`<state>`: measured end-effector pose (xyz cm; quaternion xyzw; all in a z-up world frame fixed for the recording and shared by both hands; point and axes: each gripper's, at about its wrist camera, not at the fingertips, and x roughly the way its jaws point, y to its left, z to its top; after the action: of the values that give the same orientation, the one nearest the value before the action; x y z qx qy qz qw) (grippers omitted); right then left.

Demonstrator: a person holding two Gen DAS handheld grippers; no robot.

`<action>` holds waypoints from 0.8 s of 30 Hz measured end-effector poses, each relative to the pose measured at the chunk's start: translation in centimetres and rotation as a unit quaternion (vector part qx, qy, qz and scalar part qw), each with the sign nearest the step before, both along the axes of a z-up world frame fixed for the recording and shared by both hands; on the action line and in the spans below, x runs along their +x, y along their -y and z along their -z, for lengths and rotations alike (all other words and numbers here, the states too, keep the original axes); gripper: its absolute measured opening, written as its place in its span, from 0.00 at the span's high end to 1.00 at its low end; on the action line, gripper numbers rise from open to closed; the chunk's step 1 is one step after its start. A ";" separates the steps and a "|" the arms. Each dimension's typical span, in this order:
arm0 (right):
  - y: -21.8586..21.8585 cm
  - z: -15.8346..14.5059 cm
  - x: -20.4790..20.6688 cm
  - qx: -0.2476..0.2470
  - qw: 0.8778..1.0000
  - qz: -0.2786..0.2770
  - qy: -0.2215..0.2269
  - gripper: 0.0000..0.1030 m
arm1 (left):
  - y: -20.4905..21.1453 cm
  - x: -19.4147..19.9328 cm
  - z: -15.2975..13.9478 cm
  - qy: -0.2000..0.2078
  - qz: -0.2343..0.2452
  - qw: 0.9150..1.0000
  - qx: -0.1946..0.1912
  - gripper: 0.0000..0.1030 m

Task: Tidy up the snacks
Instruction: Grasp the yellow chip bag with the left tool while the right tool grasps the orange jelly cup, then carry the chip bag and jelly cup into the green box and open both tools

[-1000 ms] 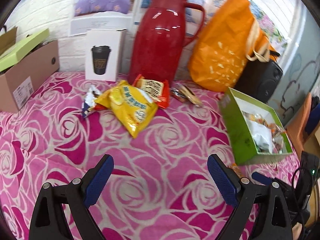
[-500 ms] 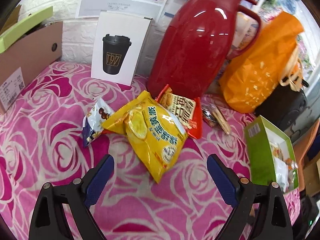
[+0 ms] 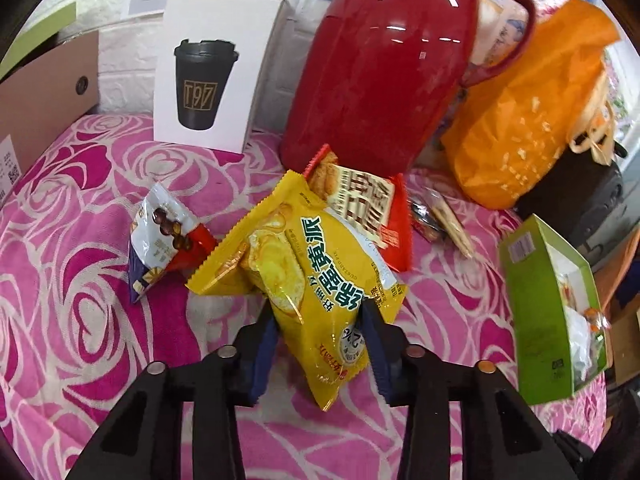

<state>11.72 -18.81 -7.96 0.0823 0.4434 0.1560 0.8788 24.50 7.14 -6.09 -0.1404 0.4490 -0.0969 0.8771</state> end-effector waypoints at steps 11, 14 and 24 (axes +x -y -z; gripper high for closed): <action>1.1 -5.2 -3.5 0.024 0.997 -0.012 0.073 0.72 | 4.2 -5.7 -6.7 0.059 0.088 0.994 -0.020 0.70; 3.2 -7.2 -4.2 0.028 0.994 0.009 0.104 0.72 | 6.6 -6.7 -9.0 0.081 0.120 0.989 -0.025 0.70; 11.2 -10.0 -2.9 -0.012 0.982 0.113 0.150 0.72 | 15.0 -7.4 -12.5 0.106 0.208 0.972 -0.036 0.70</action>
<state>8.87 -29.98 2.06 0.0964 0.2960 0.0611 0.9484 17.07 -7.89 6.37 -0.0645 0.3690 -0.3073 0.8748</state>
